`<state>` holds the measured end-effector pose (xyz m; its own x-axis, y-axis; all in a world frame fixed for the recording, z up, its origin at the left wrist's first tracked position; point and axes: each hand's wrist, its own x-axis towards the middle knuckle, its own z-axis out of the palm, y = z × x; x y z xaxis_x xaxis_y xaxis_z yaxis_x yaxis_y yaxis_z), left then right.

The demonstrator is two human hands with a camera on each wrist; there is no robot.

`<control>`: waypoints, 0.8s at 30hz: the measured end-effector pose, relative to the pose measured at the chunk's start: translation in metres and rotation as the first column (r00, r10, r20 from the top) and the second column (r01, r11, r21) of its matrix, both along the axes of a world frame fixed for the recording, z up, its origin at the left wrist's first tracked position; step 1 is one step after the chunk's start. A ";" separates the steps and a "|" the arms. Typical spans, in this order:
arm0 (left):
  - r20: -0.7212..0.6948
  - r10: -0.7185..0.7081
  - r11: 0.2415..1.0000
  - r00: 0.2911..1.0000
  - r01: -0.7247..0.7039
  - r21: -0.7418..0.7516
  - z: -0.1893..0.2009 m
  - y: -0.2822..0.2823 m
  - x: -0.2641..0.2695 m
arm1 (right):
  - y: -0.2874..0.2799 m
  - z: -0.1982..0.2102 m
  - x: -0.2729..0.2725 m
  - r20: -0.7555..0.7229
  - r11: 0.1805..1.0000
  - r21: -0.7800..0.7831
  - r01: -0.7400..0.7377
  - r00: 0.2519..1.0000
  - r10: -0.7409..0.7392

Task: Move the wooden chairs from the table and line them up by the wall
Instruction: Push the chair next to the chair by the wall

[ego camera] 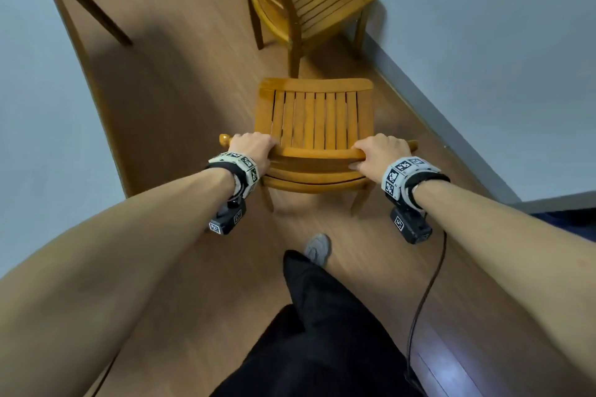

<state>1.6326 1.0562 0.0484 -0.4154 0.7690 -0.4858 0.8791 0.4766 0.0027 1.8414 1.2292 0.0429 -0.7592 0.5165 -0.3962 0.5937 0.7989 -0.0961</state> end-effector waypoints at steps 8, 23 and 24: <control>0.023 -0.130 0.991 0.991 0.130 0.017 0.009 0.087 -0.057 | 0.053 0.014 -0.030 0.019 0.995 0.001 0.099 0.995 -0.099; 0.021 -0.442 0.897 0.897 0.443 -0.002 -0.005 0.287 -0.186 | 0.156 -0.006 -0.129 0.080 0.901 -0.024 0.433 0.899 -0.430; 0.023 -0.460 0.888 0.888 0.460 -0.002 -0.014 0.299 -0.196 | 0.159 -0.013 -0.139 0.100 0.886 -0.032 0.463 0.883 -0.458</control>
<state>1.4365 1.3554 0.0345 -0.0055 0.8678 -0.4968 0.9996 0.0189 0.0220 1.7025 1.3880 0.0301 -0.4019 0.7756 -0.4868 0.9014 0.4285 -0.0616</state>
